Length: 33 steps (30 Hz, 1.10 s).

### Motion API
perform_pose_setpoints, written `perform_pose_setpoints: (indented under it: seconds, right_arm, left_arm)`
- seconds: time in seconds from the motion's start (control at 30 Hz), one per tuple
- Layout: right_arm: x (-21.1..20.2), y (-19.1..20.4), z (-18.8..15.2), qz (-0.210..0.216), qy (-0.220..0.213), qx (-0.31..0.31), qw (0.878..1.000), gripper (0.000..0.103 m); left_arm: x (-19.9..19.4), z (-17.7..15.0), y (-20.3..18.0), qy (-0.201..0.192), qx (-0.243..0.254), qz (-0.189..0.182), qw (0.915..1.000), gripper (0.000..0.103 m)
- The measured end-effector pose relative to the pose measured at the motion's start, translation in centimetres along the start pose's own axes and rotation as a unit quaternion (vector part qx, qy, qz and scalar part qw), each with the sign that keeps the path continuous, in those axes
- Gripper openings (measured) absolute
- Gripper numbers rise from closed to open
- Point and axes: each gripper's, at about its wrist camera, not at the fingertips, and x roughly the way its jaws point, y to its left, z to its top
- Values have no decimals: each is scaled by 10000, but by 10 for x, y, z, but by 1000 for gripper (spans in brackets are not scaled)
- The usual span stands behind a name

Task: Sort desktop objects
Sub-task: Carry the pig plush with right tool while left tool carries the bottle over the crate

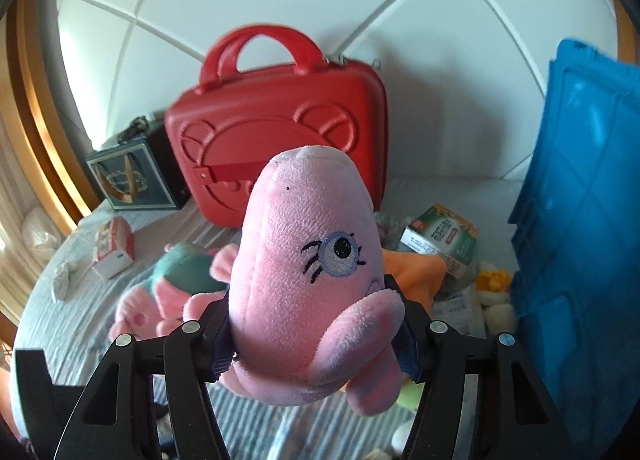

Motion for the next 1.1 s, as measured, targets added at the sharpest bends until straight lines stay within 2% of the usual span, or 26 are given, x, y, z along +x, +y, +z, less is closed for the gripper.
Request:
perform_pose_setpoints:
  seconds: [0.17, 0.3, 0.4, 0.5, 0.63, 0.73, 0.83, 0.9, 1.0, 1.03, 1.1]
  right_arm:
    - [-69, 21, 6, -34, -457, -151, 9988, 63]
    - [-146, 38, 14, -73, -983, -213, 9949, 63]
    - [-221, 46, 17, -217, -1537, -186, 9877, 63]
    - [-303, 47, 18, -346, -2071, -104, 9777, 63]
    - [-400, 35, 8, -1021, -2762, -171, 9555, 63]
    - [-443, 5, 4, -1763, -2900, -196, 9404, 64]
    - [-462, -49, 2, -1995, -2668, 101, 9428, 64]
    - [-465, -88, 0, -2224, -2493, 246, 9422, 64]
    - [-469, -149, -9, -2376, -2283, 590, 9423, 64]
    - [-466, -167, -9, -2381, -2230, 715, 9426, 67]
    - [-458, -205, -4, -2444, -2040, 856, 9441, 75]
  left_arm:
    - [-69, 19, 10, -618, 163, 173, 9978, 27]
    - [-120, 43, -5, -1149, 432, 139, 9923, 27]
    - [-165, 66, -37, -1562, 825, -34, 9843, 27]
    - [-201, 94, -72, -1983, 1184, -344, 9723, 27]
    - [-232, 139, -132, -2410, 1531, -712, 9557, 27]
    - [-235, 175, -180, -2496, 1675, -965, 9489, 27]
    - [-234, 211, -231, -2528, 1696, -1226, 9446, 27]
    - [-234, 228, -260, -2544, 1700, -1215, 9443, 27]
    - [-220, 256, -296, -2396, 1691, -1099, 9497, 27]
    - [-214, 266, -306, -2298, 1677, -1023, 9532, 30]
    - [-202, 283, -320, -2130, 1600, -751, 9609, 67]
